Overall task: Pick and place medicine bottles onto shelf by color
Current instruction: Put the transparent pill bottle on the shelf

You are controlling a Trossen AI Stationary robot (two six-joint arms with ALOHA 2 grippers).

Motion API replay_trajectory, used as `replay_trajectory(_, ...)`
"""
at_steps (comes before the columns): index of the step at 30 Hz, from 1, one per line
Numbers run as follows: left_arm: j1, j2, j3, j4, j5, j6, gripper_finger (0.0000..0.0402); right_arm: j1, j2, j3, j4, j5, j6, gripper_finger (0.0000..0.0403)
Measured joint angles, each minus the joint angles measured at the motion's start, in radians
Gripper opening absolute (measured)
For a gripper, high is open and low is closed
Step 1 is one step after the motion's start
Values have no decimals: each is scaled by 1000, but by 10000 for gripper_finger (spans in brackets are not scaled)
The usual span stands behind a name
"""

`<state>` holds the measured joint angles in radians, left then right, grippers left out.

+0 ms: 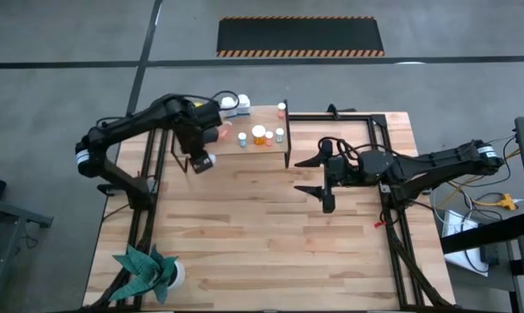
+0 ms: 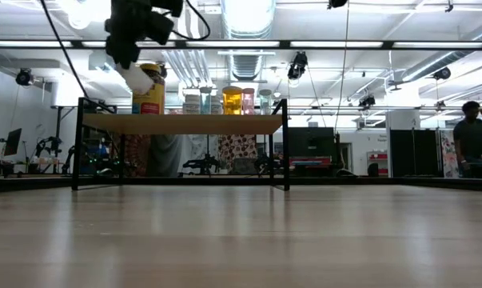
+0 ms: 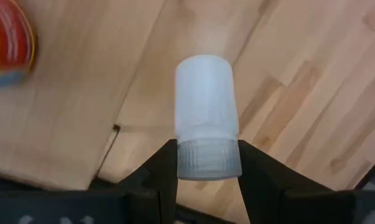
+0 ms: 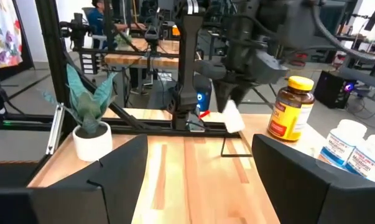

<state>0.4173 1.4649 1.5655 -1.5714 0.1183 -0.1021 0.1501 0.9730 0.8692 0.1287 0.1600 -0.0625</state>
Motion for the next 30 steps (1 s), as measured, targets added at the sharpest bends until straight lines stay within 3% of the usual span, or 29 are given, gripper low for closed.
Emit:
replay_trajectory(4,30,-30,-37,0,-86,-74,113,0,0,0,0,0,-14,274)
replay_trajectory(15,122,-19,-37,0,-109,-76,131,0,0,0,-1,-1,-16,270)
replay_trajectory(30,133,104,-36,1,-132,-92,136,0,0,0,-5,-1,-16,266)
